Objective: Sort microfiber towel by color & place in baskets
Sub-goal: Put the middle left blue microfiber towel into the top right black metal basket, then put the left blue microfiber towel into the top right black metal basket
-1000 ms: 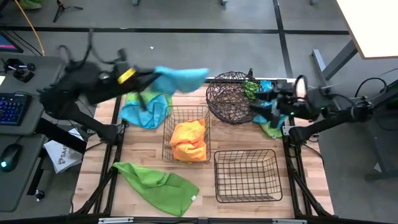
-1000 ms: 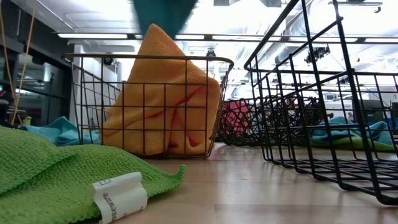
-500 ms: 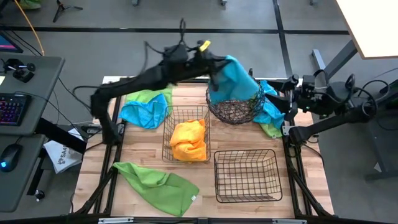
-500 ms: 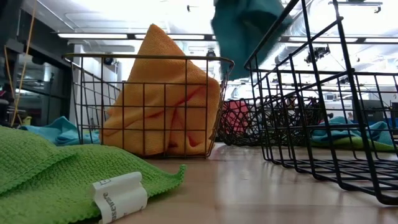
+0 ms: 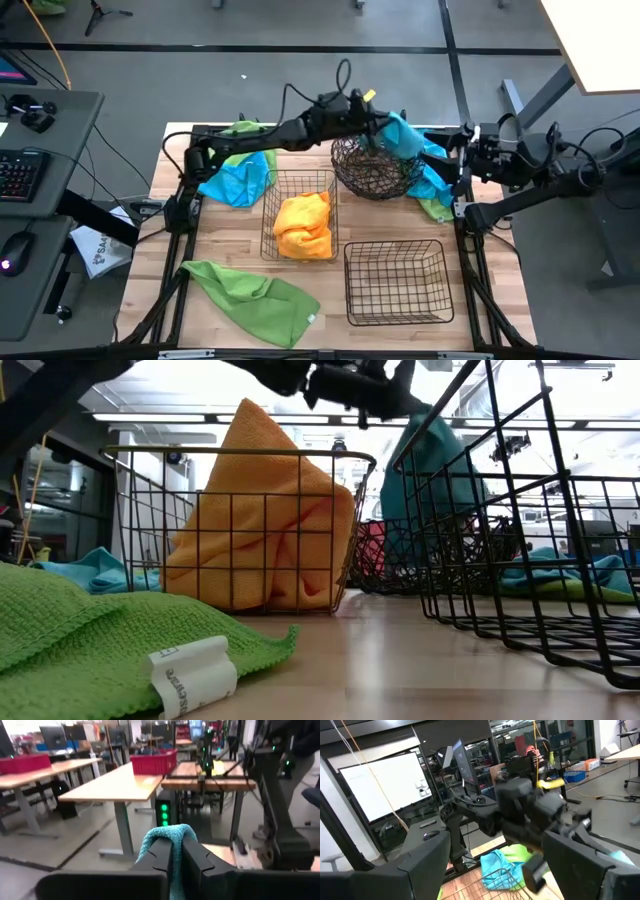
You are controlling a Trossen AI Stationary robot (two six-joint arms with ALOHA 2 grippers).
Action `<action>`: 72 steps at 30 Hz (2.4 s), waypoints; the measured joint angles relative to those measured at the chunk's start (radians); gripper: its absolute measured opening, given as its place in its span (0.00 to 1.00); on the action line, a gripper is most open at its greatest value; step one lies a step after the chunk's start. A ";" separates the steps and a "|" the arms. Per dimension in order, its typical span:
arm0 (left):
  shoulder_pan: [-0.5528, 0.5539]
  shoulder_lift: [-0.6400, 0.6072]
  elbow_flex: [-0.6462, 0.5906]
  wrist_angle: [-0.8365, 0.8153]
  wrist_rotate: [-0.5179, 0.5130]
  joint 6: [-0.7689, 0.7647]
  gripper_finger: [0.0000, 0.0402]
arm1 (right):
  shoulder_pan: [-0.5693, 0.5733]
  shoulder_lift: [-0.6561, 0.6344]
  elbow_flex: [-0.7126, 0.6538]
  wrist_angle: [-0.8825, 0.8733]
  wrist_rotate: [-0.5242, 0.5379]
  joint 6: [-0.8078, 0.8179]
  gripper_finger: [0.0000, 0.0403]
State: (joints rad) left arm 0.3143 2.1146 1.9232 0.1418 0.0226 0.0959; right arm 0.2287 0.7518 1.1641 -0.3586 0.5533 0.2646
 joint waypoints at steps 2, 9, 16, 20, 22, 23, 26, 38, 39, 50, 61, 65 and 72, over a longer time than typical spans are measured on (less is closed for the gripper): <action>-0.003 0.007 0.000 -0.024 -0.001 0.001 0.07 | 0.000 0.006 0.000 0.001 0.006 0.006 0.77; -0.010 -0.006 0.000 -0.137 -0.001 -0.020 0.29 | 0.000 0.022 0.000 0.002 0.089 0.004 0.77; -0.013 -0.095 0.002 -0.299 0.007 -0.087 0.48 | 0.000 0.033 0.000 0.025 0.180 -0.009 0.77; 0.001 -0.131 0.001 -0.435 0.113 -0.129 0.51 | 0.000 0.036 0.000 0.036 0.224 -0.039 0.77; 0.001 -0.158 0.001 -0.517 0.158 -0.127 0.51 | -0.002 0.036 0.000 0.035 0.259 -0.045 0.77; 0.001 -0.183 0.001 -0.579 0.164 -0.114 0.51 | -0.005 0.036 0.000 0.035 0.269 -0.044 0.77; 0.013 -0.277 0.001 -0.811 0.131 -0.092 0.50 | -0.017 0.035 0.000 0.035 0.280 -0.038 0.77; 0.151 -0.865 -0.596 -1.057 -0.166 -0.383 0.44 | -0.129 0.098 0.000 0.027 0.242 -0.057 0.77; 0.151 -0.906 -0.666 -1.084 -0.168 -0.412 0.43 | -0.136 0.104 0.000 0.027 0.227 -0.056 0.77; 0.151 -0.895 -1.085 -1.226 -0.046 -0.539 0.40 | -0.218 0.139 0.000 0.027 0.169 -0.016 0.77; 0.113 -0.774 -1.202 -1.090 -0.139 -0.495 0.40 | -0.274 0.140 0.000 0.027 0.133 0.026 0.77; 0.099 -0.744 -1.256 -1.055 -0.147 -0.484 0.40 | -0.282 0.140 0.000 0.027 0.133 0.026 0.77; 0.088 -0.726 -1.281 -1.025 -0.144 -0.411 0.10 | -0.295 0.140 0.000 0.027 0.134 0.024 0.77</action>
State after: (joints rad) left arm 0.4026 1.3891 0.6422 -0.8833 -0.1209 -0.3148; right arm -0.0666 0.8913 1.1637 -0.3317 0.6871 0.2887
